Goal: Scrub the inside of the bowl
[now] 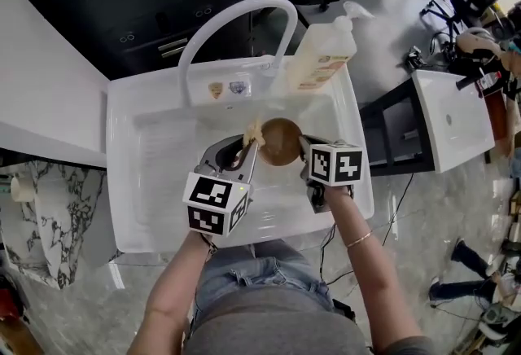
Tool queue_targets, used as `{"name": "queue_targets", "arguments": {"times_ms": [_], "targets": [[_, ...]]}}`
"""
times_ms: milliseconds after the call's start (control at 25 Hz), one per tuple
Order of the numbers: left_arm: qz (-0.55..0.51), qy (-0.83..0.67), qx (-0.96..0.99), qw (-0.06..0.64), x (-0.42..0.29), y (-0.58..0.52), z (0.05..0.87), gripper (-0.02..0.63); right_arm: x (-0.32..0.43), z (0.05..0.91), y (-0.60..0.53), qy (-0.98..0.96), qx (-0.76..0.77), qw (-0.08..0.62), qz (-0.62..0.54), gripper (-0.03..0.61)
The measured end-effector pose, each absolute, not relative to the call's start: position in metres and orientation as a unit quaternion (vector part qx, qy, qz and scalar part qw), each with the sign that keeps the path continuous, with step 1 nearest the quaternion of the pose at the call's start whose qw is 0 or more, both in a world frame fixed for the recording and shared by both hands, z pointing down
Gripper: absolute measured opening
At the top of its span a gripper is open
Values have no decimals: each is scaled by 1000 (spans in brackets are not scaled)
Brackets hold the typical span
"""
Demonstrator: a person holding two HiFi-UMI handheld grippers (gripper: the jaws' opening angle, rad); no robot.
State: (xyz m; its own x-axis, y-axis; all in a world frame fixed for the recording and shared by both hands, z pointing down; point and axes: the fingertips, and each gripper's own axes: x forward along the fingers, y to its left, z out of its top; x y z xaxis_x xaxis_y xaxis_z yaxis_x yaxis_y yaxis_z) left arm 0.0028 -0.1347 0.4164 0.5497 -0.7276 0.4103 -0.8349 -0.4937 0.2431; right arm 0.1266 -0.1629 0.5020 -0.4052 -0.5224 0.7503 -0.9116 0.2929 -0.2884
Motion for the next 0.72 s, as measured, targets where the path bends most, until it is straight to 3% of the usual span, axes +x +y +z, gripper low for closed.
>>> {"name": "queue_targets", "arguments": {"times_ms": [360,720], "targets": [[147,-378,900,164,45,-131,391,49,126,477,-161,-759,501,247,336,14],[200,-289,921,170,73,-125,407,49,115,462,-157,-773,498,249,305,14]]}}
